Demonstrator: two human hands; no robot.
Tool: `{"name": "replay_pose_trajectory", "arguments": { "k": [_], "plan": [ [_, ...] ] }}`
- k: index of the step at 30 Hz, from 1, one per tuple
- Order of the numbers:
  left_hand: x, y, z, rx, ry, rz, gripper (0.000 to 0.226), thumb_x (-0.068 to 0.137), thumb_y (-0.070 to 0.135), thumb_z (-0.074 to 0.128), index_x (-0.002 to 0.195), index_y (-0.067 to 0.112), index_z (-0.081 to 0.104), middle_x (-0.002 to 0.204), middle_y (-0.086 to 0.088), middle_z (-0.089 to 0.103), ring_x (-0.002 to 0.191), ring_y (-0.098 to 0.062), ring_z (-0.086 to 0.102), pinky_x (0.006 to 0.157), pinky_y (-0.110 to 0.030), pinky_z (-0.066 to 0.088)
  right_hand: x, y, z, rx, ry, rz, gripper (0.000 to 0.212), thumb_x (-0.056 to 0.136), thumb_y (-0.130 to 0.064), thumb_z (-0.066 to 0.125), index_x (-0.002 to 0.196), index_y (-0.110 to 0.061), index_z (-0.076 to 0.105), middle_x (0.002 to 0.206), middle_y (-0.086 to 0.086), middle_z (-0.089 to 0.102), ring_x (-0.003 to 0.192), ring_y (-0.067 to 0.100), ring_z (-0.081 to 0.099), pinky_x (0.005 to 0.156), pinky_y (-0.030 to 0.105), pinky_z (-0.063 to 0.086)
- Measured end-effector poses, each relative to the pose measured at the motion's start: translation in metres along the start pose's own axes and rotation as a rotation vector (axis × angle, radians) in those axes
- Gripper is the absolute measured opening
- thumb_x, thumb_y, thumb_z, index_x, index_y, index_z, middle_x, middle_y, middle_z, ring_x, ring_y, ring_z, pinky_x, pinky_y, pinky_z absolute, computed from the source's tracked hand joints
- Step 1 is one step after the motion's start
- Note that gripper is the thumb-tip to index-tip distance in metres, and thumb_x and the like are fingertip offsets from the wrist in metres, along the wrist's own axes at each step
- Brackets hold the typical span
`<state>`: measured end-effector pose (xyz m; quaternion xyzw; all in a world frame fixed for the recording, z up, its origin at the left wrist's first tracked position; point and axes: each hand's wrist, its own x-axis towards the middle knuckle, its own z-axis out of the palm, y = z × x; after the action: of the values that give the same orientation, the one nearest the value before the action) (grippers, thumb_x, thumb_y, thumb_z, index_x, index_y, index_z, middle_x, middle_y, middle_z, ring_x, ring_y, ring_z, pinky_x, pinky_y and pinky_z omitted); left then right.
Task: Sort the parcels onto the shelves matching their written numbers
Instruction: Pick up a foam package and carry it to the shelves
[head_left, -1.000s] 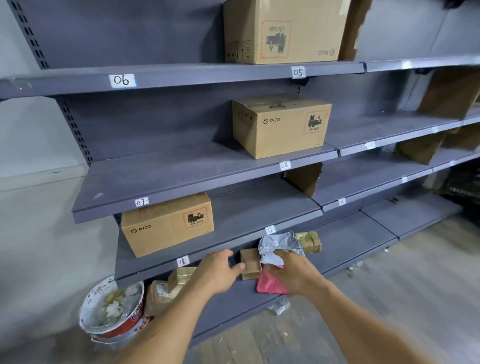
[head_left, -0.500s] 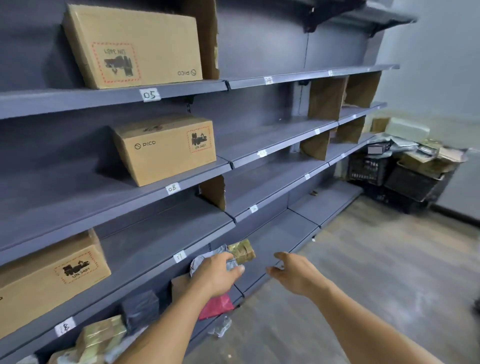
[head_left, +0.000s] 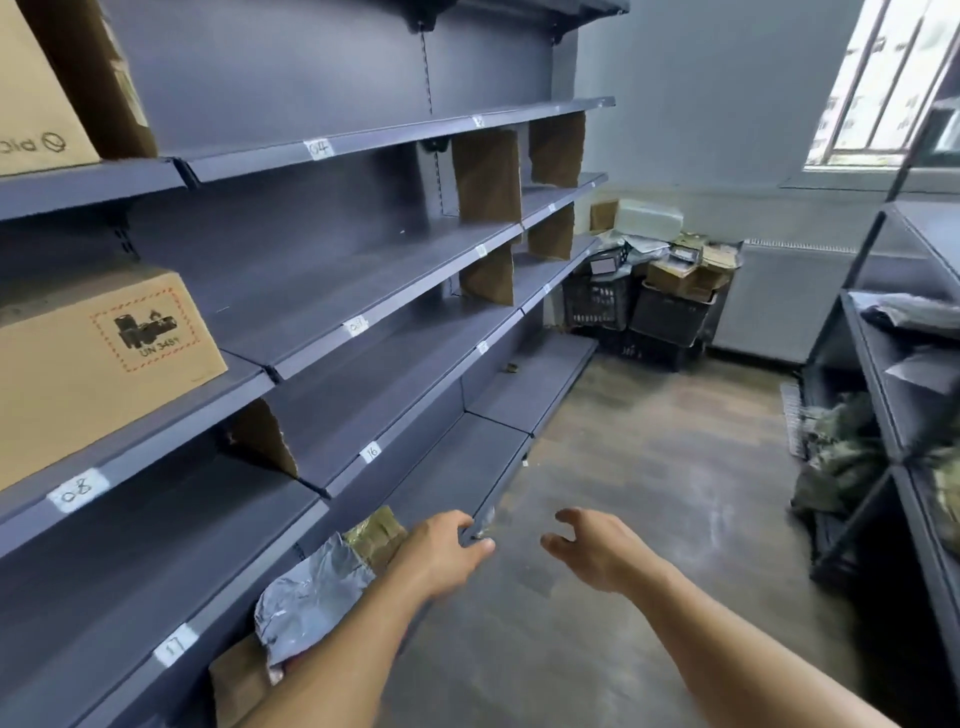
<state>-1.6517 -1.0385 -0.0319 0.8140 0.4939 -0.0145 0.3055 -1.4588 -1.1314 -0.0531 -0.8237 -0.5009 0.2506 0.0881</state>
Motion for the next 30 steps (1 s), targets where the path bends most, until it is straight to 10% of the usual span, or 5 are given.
{"name": "replay_pose_trajectory", "arguments": {
  "k": [30],
  "plan": [
    [0.478, 0.24, -0.015, 0.079, -0.216, 0.314, 0.055, 0.092, 0.047, 0.06, 0.14, 0.022, 0.053, 0.142, 0.0, 0.055, 0.129, -0.014, 0.052, 0.104, -0.025, 0.041, 0.359, 0.191, -0.199, 0.208, 0.157, 0.341, 0.062, 0.098, -0.051, 0.053, 0.15, -0.018, 0.042, 0.15, 0.004, 0.05, 0.138, 0.021, 0.046, 0.104, 0.026, 0.04]
  ]
}}
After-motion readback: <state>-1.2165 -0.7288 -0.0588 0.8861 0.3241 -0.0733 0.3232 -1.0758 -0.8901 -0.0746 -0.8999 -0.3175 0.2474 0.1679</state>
